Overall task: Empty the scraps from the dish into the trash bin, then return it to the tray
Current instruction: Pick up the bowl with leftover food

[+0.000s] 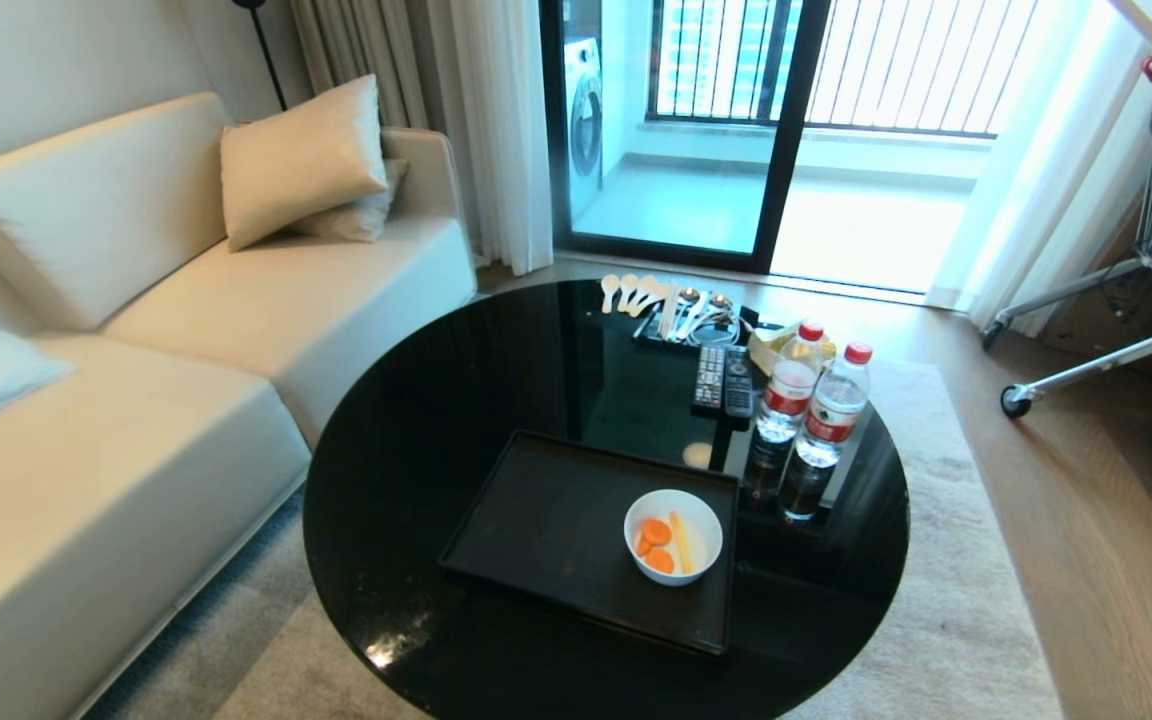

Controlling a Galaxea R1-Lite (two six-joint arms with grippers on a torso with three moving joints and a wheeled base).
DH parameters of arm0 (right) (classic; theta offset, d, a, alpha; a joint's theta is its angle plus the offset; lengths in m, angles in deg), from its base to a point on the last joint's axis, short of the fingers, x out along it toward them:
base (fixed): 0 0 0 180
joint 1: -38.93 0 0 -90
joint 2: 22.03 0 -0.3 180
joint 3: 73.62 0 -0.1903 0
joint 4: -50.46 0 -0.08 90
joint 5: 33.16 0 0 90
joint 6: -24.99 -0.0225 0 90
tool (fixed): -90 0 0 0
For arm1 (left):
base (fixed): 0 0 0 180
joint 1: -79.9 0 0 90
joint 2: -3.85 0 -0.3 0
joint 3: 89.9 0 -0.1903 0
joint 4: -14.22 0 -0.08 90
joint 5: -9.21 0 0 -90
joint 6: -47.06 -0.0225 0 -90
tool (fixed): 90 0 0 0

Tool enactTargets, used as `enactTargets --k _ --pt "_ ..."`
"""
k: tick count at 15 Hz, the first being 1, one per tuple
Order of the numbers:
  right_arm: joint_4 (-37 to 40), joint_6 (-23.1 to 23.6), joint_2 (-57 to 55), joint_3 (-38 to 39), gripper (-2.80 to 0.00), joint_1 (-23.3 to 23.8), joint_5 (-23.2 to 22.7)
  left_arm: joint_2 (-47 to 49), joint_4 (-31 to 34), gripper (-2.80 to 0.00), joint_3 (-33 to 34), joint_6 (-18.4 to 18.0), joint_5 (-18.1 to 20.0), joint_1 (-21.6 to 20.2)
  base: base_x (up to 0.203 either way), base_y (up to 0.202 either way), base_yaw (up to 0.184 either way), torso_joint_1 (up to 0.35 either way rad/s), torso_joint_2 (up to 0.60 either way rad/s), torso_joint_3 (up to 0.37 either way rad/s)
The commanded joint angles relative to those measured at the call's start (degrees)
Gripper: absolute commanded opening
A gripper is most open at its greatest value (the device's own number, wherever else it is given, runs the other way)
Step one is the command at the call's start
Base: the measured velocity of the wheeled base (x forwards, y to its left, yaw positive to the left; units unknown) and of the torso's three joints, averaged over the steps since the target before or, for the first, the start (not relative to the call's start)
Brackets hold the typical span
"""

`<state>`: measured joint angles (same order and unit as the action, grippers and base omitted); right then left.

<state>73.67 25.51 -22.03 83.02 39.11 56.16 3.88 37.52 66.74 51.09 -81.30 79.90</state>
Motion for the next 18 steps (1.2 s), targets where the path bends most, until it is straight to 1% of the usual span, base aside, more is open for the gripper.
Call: enactTargets --k 1,8,11,13,14,15,16,18 --pt "-0.02 0.02 -0.07 0.0 -2.8 0.02 -0.02 -0.02 -0.01 -2.8 0.0 0.04 -0.02 0.0 0.0 0.0 0.0 0.0 0.0 0.0" --pt "0.16 1.24 0.0 0.0 -2.8 0.08 -0.2 -0.02 -0.01 -2.8 0.0 0.09 -0.02 0.0 0.0 0.0 0.0 0.0 0.0 0.0" --pt "0.1 3.63 0.0 0.0 -2.8 0.08 -1.64 -0.02 -0.01 -2.8 0.0 0.02 -0.02 0.0 0.0 0.0 0.0 0.0 0.0 0.0" --pt "-0.03 6.36 0.0 -0.08 -2.8 0.01 -2.12 -0.02 -0.01 -2.8 0.0 0.11 -0.02 0.0 0.0 0.0 0.0 0.0 0.0 0.0" --pt "0.04 8.62 -0.01 -0.86 -2.8 0.03 -3.3 -0.02 -0.01 -2.8 0.0 0.02 -0.02 0.0 0.0 0.0 0.0 0.0 0.0 0.0" --pt "0.74 9.35 -0.3 -3.24 -2.8 0.01 -5.31 -0.02 -0.01 -2.8 0.0 0.1 -0.02 0.0 0.0 0.0 0.0 0.0 0.0 0.0" --pt "2.22 9.52 -1.76 -5.86 -2.8 0.04 -7.36 -0.02 -0.01 -2.8 0.0 0.11 -0.02 0.0 0.0 0.0 0.0 0.0 0.0 0.0" --pt "6.58 9.8 -8.83 -12.08 -2.8 0.07 -9.03 -0.02 -0.01 -2.8 0.0 0.09 -0.02 0.0 0.0 0.0 0.0 0.0 0.0 0.0"
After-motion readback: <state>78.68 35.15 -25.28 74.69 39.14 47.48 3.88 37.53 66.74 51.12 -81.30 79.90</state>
